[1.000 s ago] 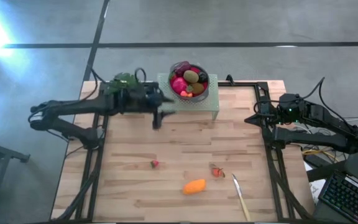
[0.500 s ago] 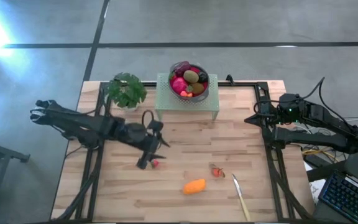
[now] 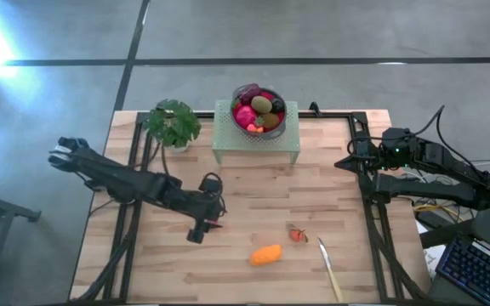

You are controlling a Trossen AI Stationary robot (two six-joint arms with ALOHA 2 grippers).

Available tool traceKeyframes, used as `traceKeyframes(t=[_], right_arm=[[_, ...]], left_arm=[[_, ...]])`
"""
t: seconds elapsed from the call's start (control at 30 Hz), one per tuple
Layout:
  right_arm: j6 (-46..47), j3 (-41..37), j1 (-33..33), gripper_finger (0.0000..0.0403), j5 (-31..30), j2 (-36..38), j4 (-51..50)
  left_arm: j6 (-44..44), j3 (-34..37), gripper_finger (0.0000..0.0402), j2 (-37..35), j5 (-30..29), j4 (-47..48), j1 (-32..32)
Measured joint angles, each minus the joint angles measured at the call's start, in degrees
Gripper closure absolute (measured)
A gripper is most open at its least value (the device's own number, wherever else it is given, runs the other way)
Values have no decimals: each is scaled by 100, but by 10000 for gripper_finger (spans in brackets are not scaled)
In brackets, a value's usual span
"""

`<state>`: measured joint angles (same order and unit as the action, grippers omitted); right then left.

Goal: Pick & Place Fruit
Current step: Put the strawberry into the red strainer bowl on the shelf

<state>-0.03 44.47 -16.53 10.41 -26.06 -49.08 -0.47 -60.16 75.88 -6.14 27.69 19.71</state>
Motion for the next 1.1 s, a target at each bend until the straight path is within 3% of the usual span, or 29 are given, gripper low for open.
traceKeyframes(t=[0.27,0.57,1.1], right_arm=[[0,0,0,394,0,0,0],[0,1,1,394,2,0,0],[0,0,2,394,2,0,0]], left_arm=[[-462,59,181,594,19,426,12],[-2228,59,181,1341,272,680,12],[-2594,59,181,1974,350,1125,-15]])
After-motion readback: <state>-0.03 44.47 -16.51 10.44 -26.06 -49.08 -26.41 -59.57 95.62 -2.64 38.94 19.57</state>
